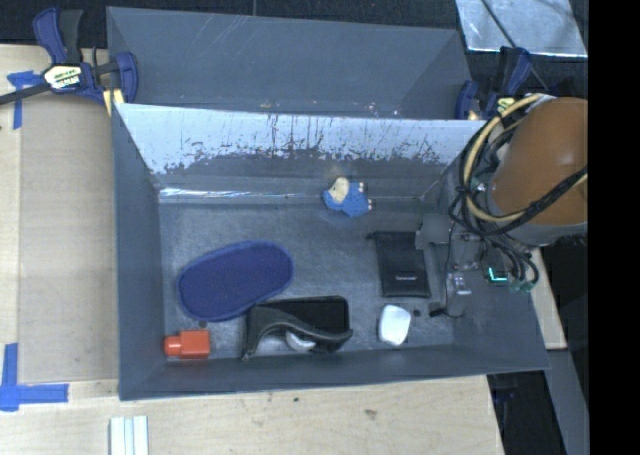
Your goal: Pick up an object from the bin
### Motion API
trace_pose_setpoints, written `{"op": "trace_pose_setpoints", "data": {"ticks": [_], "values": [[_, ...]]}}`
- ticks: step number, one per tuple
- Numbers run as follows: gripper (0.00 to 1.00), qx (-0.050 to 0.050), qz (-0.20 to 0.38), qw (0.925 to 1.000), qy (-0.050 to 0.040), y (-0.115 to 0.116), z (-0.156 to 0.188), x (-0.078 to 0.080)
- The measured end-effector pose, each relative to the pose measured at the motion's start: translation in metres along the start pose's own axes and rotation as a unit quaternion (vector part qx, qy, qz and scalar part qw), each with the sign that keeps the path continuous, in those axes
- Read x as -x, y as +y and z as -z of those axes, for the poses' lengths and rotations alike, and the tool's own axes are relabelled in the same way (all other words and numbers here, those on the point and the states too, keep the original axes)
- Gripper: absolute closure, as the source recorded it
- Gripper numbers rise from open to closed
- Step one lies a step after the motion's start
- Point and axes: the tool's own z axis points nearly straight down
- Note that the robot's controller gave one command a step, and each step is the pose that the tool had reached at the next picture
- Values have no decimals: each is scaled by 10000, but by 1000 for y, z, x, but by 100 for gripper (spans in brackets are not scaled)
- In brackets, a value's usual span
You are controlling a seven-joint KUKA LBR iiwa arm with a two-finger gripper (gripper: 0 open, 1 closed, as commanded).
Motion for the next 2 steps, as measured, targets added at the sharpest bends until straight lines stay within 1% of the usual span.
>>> {"op": "trace_pose_setpoints", "data": {"ticks": [1,2], "values": [[0,0,62,10000,-28,27,-88,-21],[100,-10,66,10000,-73,26,-83,-18]]}}
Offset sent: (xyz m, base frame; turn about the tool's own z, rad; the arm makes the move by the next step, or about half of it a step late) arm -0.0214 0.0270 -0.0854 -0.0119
